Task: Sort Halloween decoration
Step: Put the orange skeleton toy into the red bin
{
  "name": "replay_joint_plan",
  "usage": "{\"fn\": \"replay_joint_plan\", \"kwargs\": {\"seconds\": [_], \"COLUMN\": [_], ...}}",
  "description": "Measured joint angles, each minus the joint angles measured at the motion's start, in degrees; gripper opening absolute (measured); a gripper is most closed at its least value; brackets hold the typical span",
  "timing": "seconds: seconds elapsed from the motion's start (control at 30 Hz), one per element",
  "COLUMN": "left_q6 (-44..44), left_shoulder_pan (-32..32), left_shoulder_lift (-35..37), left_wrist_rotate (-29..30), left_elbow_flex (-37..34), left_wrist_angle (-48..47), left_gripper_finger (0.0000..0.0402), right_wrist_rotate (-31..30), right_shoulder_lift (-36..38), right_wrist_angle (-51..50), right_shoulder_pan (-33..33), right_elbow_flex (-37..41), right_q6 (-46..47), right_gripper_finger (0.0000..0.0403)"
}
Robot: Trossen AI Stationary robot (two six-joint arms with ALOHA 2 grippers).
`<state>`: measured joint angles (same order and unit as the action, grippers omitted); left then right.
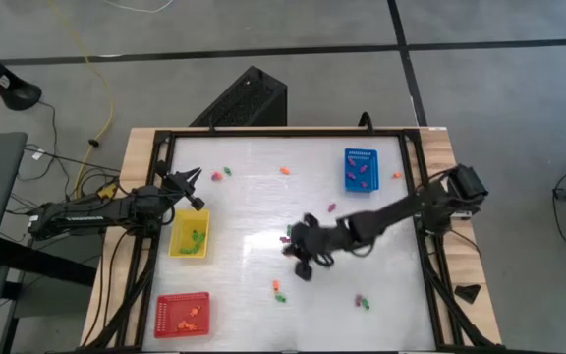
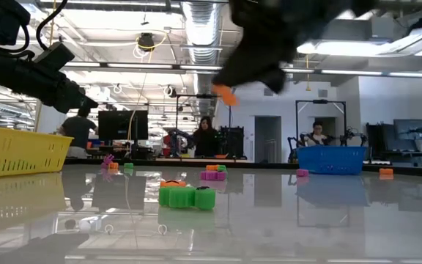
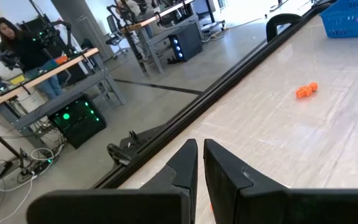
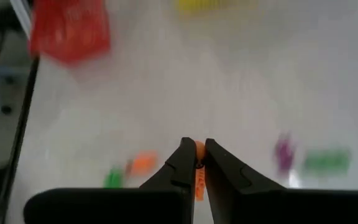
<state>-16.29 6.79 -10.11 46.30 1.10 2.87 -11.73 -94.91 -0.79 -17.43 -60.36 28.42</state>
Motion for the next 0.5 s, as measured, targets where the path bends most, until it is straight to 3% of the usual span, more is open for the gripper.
{"fn": "replay_joint_plan", "kwargs": {"seconds": [0.27,0.5], "left_q6": [0.0,0.0], "left_shoulder_pan": [0.0,0.0], "left_shoulder_lift": [0.0,0.0], "left_wrist_rotate": [0.0,0.0], "left_elbow_flex": [0.0,0.0], "left_wrist_angle": [0.0,0.0], "left_gripper_finger": [0.0018,0.0018], "right_wrist_rotate": [7.5,9.1], "right_shoulder_lift": [0.0,-1.4], "right_wrist_angle": [16.7,25.9], "right_shoulder_pan": [8.6,8.5], "right_elbow_flex": [0.0,-0.1], "right_q6": [-9.3,-11.0], "right_gripper_finger": [0.0047,0.0046]}}
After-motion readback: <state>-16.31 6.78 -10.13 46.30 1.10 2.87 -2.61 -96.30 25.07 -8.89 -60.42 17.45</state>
